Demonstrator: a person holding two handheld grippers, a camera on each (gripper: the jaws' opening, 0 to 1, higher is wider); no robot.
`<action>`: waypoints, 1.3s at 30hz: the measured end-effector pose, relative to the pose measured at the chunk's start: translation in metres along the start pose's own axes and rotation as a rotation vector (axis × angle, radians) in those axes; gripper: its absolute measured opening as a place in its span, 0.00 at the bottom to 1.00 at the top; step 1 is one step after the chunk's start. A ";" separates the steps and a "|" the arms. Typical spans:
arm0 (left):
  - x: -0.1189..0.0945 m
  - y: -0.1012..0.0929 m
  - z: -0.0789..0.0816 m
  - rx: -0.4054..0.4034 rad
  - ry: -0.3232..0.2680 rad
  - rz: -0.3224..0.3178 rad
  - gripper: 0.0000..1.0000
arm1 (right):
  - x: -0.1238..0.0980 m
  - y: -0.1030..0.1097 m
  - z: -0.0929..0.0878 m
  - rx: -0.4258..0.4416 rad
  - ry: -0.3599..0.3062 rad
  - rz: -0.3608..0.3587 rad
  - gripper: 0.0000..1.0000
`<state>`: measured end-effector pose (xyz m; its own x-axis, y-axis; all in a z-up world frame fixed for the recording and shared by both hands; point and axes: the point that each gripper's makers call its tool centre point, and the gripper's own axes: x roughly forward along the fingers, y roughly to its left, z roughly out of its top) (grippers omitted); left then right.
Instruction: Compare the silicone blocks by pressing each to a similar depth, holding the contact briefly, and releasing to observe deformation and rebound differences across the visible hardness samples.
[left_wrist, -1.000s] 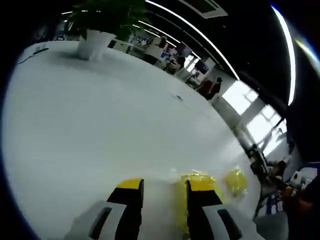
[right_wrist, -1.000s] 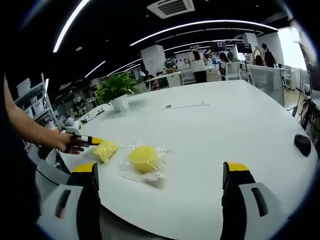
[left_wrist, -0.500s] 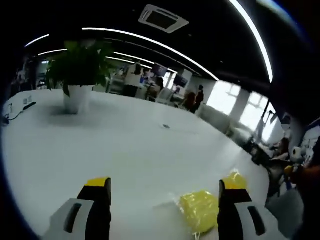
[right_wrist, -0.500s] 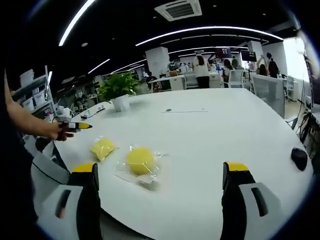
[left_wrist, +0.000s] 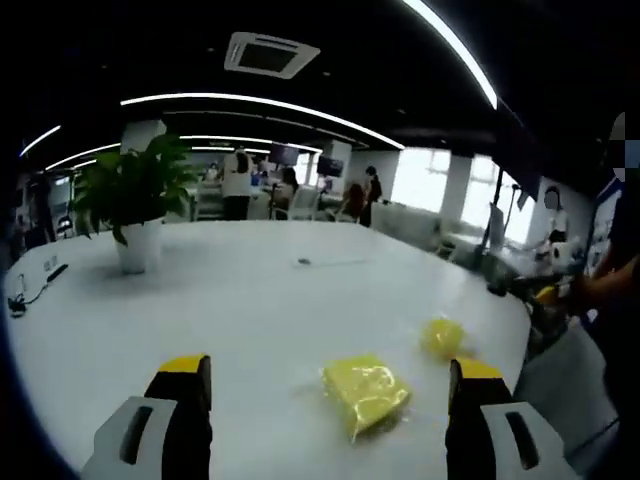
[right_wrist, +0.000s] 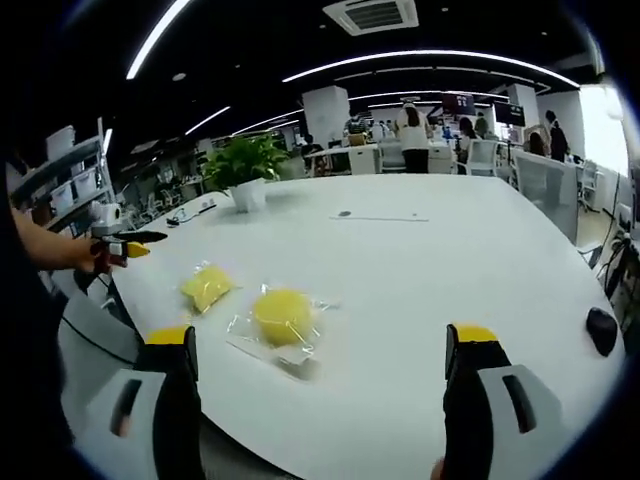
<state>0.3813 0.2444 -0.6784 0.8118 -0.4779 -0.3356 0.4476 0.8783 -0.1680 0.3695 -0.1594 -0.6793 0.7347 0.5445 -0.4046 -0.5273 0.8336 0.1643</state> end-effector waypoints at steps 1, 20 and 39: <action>-0.005 -0.001 0.000 -0.004 -0.005 0.004 1.00 | 0.000 0.001 -0.001 0.001 0.001 0.003 0.97; -0.035 -0.015 -0.007 -0.008 -0.010 0.021 1.00 | -0.003 0.007 -0.010 0.012 0.014 0.019 0.97; -0.008 -0.049 0.011 -0.106 0.005 -0.035 1.00 | -0.004 0.004 0.009 0.034 -0.026 0.016 0.96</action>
<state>0.3572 0.2052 -0.6576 0.7942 -0.5086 -0.3325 0.4335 0.8577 -0.2764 0.3682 -0.1572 -0.6693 0.7374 0.5598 -0.3779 -0.5247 0.8271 0.2013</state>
